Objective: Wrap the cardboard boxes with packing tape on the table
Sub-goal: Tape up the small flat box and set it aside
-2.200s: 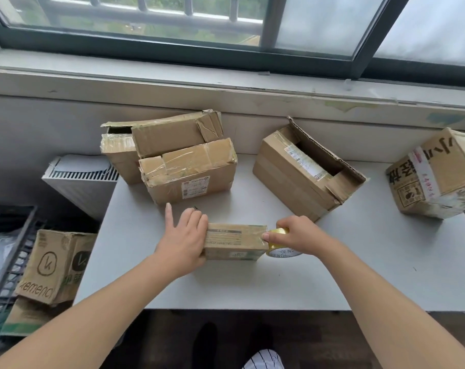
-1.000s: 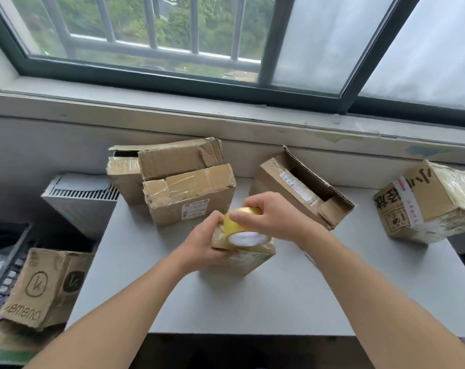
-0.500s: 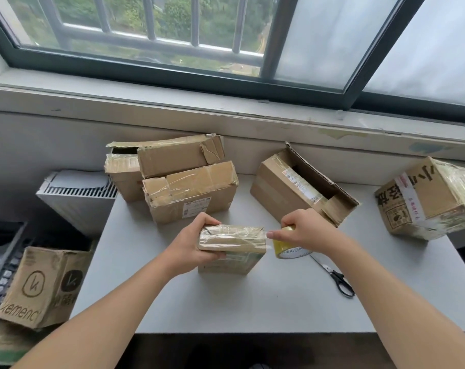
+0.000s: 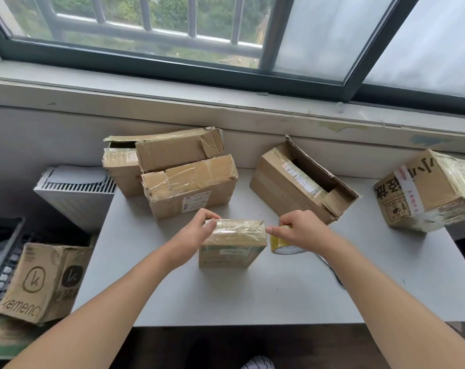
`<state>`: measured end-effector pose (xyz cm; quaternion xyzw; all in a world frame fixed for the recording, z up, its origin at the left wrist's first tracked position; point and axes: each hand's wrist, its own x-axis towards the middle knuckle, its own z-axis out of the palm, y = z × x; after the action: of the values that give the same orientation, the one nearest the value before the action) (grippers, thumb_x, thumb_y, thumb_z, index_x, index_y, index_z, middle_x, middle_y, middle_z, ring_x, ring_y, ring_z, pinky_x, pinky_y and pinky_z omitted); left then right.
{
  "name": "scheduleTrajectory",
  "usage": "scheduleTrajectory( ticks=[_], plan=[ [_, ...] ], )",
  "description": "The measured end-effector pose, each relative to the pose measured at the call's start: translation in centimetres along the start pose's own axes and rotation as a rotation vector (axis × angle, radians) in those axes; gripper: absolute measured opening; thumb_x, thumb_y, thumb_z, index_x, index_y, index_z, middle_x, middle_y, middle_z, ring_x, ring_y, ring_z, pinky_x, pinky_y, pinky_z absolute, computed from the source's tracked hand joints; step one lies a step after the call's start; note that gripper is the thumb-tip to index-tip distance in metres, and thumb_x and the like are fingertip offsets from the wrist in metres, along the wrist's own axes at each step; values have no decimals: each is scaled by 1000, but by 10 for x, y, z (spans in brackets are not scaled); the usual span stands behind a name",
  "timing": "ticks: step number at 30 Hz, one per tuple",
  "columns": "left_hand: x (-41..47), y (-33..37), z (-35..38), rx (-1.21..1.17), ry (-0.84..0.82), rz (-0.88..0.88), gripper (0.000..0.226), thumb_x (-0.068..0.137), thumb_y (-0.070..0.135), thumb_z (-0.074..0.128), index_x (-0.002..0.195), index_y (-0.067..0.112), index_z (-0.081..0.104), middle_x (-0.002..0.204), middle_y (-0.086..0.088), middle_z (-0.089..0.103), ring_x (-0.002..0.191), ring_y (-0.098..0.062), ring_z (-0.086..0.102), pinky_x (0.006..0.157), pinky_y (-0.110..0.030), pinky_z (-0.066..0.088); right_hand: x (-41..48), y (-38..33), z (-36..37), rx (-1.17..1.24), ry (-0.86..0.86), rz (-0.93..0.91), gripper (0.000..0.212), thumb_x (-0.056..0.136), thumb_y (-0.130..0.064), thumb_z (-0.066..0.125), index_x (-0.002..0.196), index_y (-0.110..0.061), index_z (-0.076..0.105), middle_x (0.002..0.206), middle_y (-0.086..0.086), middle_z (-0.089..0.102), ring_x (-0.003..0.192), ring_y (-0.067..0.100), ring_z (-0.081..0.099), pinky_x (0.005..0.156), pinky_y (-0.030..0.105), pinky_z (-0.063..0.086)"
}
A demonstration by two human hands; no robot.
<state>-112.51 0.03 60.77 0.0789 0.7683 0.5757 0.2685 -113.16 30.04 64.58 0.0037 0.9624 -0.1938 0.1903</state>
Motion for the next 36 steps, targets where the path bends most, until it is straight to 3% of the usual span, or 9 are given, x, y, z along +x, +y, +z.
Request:
scheduleTrajectory(
  ticks=[5,9,11,13,19,26,30,33,36],
  plan=[
    [4,3,10,105,184,24,5,104,31,56,99,32,57,90,10,64,75,0,56,73,-28,43,-1,3,8,44,-8,3,54,92,-63,61,64,-17,56,64,3,55,68,19,55,57,32,37],
    [11,23,6,539,161,25,15,104,38,53,100,24,49,99,9,59,95,-17,56,90,-37,45,0,4,10,65,-25,1,52,92,-63,61,64,-19,57,65,2,57,67,18,55,58,32,39],
    [16,31,17,967,125,62,19,109,38,38,108,21,44,111,3,49,114,-25,47,115,-58,29,1,4,10,74,-30,-6,52,93,-62,60,63,-20,56,64,1,56,67,18,55,58,32,39],
    [21,36,37,1189,90,160,33,110,39,25,126,17,44,132,-2,43,134,-25,35,120,-70,10,2,6,12,74,-28,-13,52,92,-62,61,62,-21,56,63,0,55,67,18,55,58,33,39],
    [25,36,71,1257,85,200,116,80,88,-3,159,5,18,160,-9,32,154,-28,17,121,-66,0,4,5,14,31,-10,-45,49,94,-60,61,62,-23,58,60,-2,56,66,17,54,59,34,39],
    [29,39,84,1321,75,224,108,87,81,28,160,4,11,158,-11,28,153,-31,16,119,-71,0,7,8,22,64,-30,-35,50,96,-57,60,61,-21,56,58,0,53,64,18,51,60,35,37],
    [34,39,97,1325,68,280,99,89,72,42,158,6,16,149,-10,39,141,-31,34,120,-65,13,5,10,19,56,-45,-26,51,96,-58,60,59,-23,53,57,-2,51,60,14,47,58,33,34],
    [36,36,94,1304,122,310,84,88,71,47,146,13,30,128,-5,49,113,-28,46,98,-48,34,6,9,22,86,-37,-4,52,95,-57,60,59,-22,52,59,-2,50,60,14,45,57,32,33],
    [35,35,90,1311,106,328,83,88,70,50,152,26,22,124,-6,47,109,-29,47,84,-44,33,7,7,26,110,-46,10,52,96,-59,59,62,-19,54,62,0,54,62,15,48,59,32,35]
  ],
)
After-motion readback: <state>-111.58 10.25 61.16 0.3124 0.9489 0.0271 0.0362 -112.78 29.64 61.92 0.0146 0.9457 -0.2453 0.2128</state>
